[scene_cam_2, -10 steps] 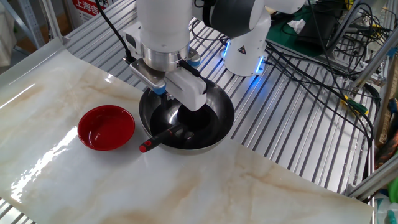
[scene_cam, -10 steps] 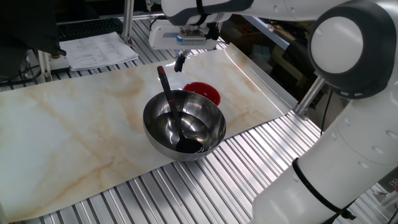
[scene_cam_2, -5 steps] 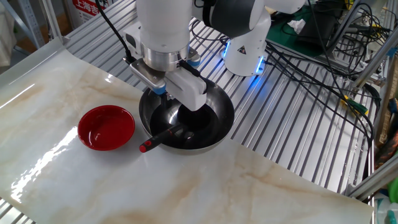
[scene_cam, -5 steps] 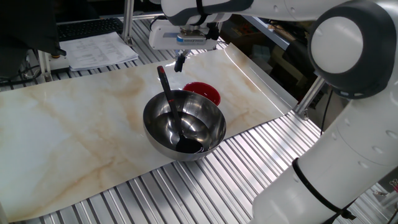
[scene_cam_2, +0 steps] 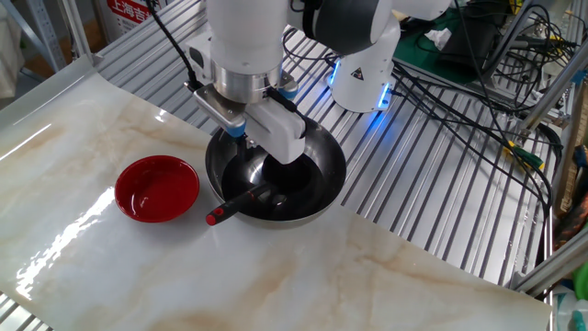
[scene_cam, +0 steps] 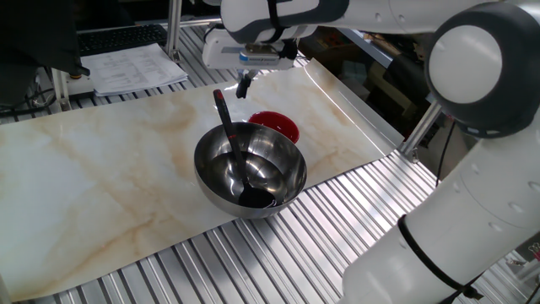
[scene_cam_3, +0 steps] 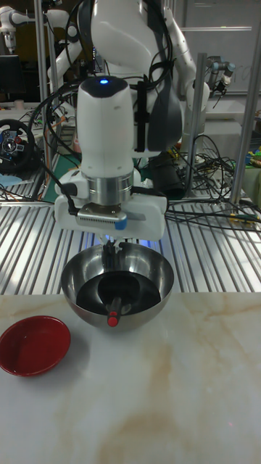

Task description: Scoop water with a large spoon from one bowl to another

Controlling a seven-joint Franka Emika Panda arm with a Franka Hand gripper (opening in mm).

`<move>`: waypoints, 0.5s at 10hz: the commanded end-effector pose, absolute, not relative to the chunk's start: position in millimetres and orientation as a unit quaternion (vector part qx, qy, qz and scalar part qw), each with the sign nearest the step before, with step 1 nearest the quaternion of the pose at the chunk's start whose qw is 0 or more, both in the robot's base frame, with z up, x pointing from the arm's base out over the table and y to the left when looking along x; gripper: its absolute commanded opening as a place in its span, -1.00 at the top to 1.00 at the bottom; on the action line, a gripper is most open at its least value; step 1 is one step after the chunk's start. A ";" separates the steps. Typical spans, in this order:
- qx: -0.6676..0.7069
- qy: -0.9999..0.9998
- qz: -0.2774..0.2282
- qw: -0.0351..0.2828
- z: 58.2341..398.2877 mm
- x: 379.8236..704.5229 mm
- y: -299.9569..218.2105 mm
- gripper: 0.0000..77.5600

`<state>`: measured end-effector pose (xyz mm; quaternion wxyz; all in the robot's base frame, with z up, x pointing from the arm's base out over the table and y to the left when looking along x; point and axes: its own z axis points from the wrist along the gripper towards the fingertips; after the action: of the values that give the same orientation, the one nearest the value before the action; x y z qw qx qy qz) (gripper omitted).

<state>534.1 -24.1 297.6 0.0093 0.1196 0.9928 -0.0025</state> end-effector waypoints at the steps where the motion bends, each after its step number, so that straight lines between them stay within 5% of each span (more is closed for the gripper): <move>1: 0.113 0.994 -0.002 0.012 287.5 539.8 -28.3 1.00; 5: 0.109 0.994 0.002 0.015 269.8 550.7 -29.5 1.00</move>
<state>543.7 -28.9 275.6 0.0119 0.1107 0.9938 -0.0004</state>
